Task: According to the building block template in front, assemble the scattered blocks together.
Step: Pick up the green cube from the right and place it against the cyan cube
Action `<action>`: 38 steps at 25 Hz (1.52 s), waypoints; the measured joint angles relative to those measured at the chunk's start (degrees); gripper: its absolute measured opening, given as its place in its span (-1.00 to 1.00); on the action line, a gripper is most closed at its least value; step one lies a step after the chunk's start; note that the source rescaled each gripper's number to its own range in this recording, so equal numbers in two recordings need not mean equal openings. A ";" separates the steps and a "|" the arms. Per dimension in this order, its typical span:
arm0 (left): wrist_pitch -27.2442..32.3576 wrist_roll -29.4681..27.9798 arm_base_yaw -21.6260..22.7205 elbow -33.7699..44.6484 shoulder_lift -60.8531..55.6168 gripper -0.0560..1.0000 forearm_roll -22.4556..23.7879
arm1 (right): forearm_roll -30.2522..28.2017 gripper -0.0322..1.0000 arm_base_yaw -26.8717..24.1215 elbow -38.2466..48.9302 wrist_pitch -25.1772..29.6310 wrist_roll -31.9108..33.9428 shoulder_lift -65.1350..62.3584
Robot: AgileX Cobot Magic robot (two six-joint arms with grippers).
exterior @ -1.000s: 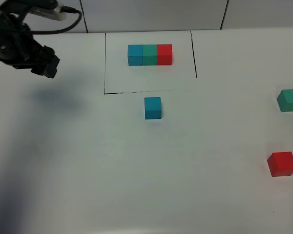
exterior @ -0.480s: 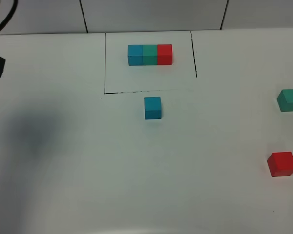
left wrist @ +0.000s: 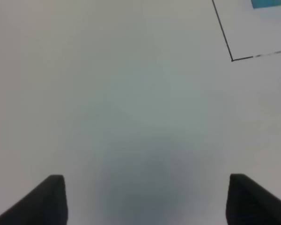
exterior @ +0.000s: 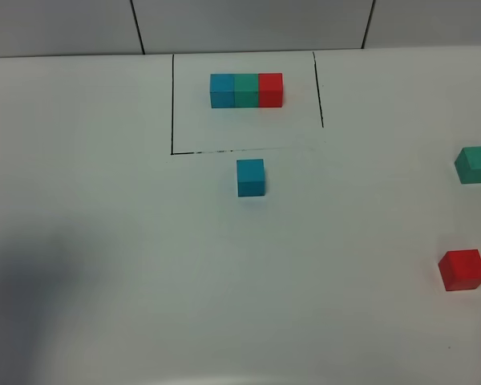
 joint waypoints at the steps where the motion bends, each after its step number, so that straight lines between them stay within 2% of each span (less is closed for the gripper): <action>1: 0.13 -0.07 0.00 0.99 -2.03 0.33 -0.27 | 0.00 0.68 0.00 0.00 0.00 0.00 0.00; 9: 1.83 -0.17 0.00 10.49 -14.73 0.34 -3.44 | 0.00 0.68 0.00 0.00 0.00 0.00 0.00; 16: 6.76 0.39 0.00 15.15 -24.71 0.34 -5.99 | 0.00 0.68 0.00 0.00 0.00 0.00 0.00; 23: 10.61 4.33 0.00 19.71 -34.57 0.34 -10.77 | 0.00 0.68 0.00 0.00 0.00 0.05 0.00; 38: 10.99 5.53 0.00 25.39 -46.18 0.34 -12.24 | 0.00 0.68 0.00 0.00 0.00 0.00 0.00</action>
